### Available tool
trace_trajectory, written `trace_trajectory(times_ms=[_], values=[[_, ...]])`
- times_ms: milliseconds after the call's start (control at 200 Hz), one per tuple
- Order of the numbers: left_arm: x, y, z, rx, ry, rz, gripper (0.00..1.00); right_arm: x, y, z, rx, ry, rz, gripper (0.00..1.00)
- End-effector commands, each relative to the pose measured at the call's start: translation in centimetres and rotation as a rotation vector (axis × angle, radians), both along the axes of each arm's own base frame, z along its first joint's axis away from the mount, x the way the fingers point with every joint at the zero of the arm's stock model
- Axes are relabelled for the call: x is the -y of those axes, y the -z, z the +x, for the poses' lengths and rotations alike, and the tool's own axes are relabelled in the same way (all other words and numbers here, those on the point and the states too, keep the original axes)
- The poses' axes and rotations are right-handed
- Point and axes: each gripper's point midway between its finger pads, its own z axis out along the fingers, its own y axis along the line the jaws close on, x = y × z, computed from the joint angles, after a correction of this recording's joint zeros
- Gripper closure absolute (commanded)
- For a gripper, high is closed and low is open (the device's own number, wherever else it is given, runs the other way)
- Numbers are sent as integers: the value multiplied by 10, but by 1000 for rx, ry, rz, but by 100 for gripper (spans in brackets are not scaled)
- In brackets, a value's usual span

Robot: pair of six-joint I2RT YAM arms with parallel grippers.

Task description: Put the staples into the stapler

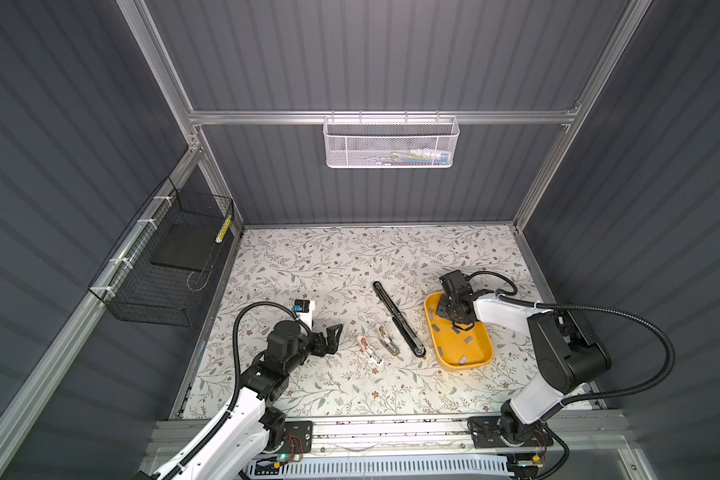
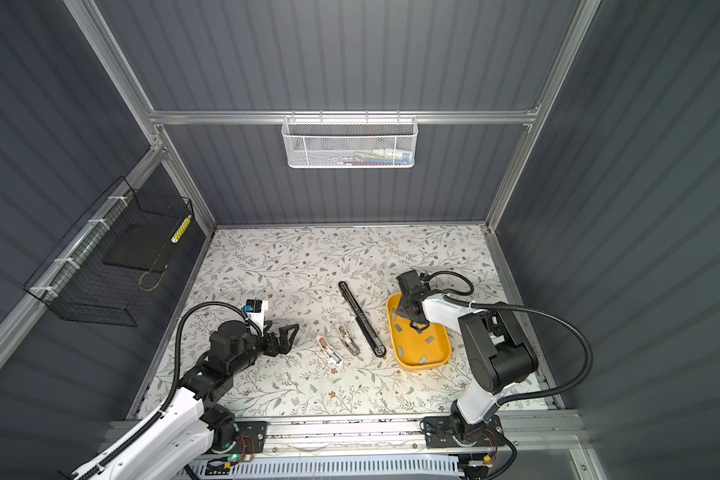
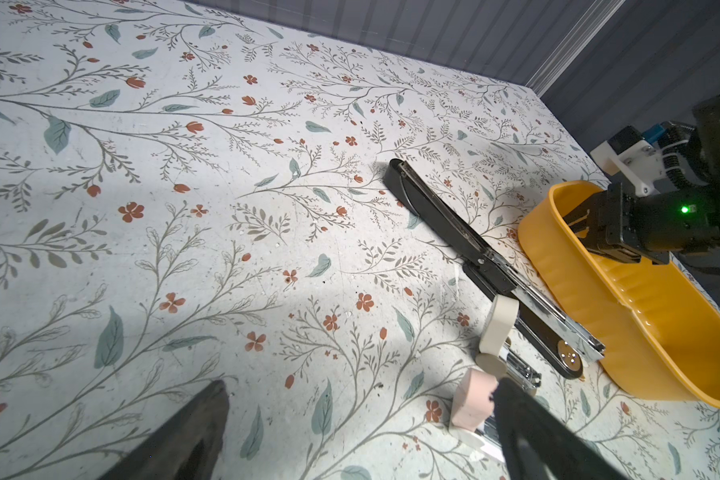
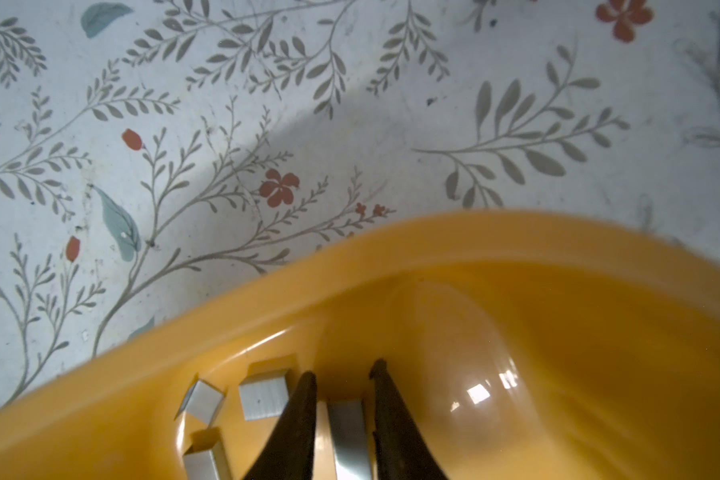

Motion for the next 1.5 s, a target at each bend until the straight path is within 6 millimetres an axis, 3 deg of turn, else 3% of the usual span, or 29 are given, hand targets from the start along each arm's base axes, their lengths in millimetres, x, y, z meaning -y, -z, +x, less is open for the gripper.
trace_trajectory(times_ms=[0, 605, 835, 1181, 1496], values=[[-2, 0, 0, -3, -8, 6, 0, 7, 10, -22, -69, 1, -35, 72], [-2, 0, -1, -2, -6, 4, 0, 3, 21, -18, -90, -12, -58, 80], [-1, -1, 0, -1, -6, 4, 0, 6, 7, -17, -62, -13, -64, 82], [-2, 0, -1, -2, -7, 3, 0, -1, -57, -25, 110, -68, -31, 83], [0, -1, -1, 1, 2, -1, 0, -67, -163, -56, 436, -413, 19, 84]])
